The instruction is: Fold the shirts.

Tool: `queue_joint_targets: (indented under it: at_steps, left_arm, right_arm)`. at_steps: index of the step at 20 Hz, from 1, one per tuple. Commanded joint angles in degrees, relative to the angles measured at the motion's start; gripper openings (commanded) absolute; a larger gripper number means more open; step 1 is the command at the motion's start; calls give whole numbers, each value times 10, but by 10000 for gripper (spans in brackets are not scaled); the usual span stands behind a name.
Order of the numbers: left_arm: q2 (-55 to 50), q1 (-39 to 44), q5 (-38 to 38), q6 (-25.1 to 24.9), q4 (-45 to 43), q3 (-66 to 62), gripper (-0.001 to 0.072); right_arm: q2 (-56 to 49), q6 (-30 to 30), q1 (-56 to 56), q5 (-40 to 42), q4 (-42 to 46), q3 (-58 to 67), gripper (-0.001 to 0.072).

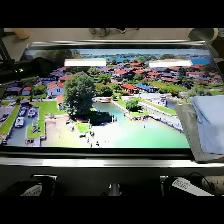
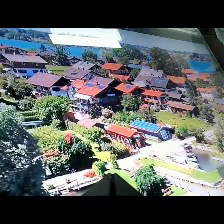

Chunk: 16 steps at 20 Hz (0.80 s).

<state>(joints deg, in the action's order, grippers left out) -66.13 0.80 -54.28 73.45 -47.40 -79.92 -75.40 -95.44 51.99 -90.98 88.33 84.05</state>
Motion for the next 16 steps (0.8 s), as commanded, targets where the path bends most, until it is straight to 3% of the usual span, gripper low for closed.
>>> queue_joint_targets:
  at_steps: [1, 3, 4, 5, 6, 7, 8, 9, 10, 11, 12, 14, 16]
  left_arm:
    - [-23, 26, -5, 104, -212, -78, 28]
    - [-74, 74, -65, 225, -466, -164, 28]
    - [-105, 96, -111, 266, -557, -197, 30]
    - [-131, 109, -146, 282, -589, -212, 35]
    - [-153, 115, -178, 282, -572, -210, 148]
    - [-177, 120, -235, 282, -532, -206, 477]
    - [-200, 121, -303, 281, -492, -200, 720]
    - [-215, 122, -346, 267, -459, -181, 720]
    - [-208, 127, -336, 261, -444, -140, 720]
    - [-184, 134, -295, 275, -447, -99, 662]
    - [-153, 137, -238, 294, -446, -58, 598]
    - [-124, 137, -186, 301, -448, -27, 598]
    - [-124, 132, -187, 301, -460, -33, 599]
  right_arm:
    - [1, 64, -56, 177, -91, 165, 619]
    - [1, 87, -174, 229, -92, 232, 611]
    - [1, 84, -243, 229, -80, 236, 611]
    - [-6, 71, -318, 208, -58, 231, 611]
    - [-21, 43, -380, 170, -36, 224, 612]
    - [-45, 15, -427, 116, -40, 221, 613]
    - [-80, 14, -459, 45, -76, 221, 613]
    - [-116, 14, -478, -27, -118, 221, 615]
    - [-143, 5, -488, -66, -131, 219, 615]
    - [-158, -10, -498, -80, -125, 213, 615]
    - [-158, -23, -505, -65, -113, 206, 615]
    - [-158, -64, -504, -35, -101, 206, 615]
    - [-158, -68, -503, -36, -96, 206, 614]
